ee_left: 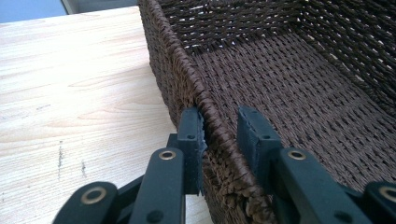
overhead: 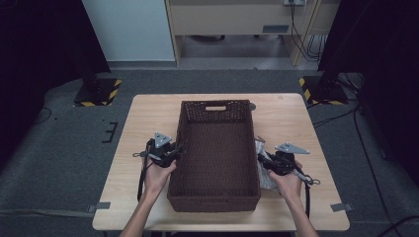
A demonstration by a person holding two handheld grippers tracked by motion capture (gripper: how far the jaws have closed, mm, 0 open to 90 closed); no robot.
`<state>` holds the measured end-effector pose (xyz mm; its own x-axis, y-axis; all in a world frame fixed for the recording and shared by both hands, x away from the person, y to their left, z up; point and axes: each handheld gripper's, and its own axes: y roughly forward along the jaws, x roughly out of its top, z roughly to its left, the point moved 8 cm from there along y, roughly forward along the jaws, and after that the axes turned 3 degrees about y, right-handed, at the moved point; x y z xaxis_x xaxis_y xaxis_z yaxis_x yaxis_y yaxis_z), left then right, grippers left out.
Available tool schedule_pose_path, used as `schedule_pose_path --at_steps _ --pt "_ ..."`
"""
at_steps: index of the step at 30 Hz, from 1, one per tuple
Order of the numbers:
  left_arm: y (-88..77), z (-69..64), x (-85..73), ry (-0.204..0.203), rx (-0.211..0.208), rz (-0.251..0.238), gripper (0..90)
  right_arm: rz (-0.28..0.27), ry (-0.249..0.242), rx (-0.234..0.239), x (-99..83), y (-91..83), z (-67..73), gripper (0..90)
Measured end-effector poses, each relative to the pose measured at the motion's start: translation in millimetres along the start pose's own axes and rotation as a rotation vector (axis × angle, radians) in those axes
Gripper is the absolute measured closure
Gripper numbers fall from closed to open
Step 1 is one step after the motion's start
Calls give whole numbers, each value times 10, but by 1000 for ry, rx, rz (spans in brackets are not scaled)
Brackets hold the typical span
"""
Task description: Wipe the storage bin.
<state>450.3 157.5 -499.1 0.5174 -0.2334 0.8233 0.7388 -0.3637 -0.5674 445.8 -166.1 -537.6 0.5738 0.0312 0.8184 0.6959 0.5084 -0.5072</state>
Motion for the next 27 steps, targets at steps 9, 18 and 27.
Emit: schedule_pose_path --at_steps 9,18,27 --pt "49 34 33 -13 3 -9 703 50 16 -81 -181 231 -154 725" --pt "-108 50 118 -1 -14 -105 494 -154 42 5 394 -363 -124 726" --pt "-329 -139 -1 58 -54 -35 536 -157 -29 117 427 -600 298 725"
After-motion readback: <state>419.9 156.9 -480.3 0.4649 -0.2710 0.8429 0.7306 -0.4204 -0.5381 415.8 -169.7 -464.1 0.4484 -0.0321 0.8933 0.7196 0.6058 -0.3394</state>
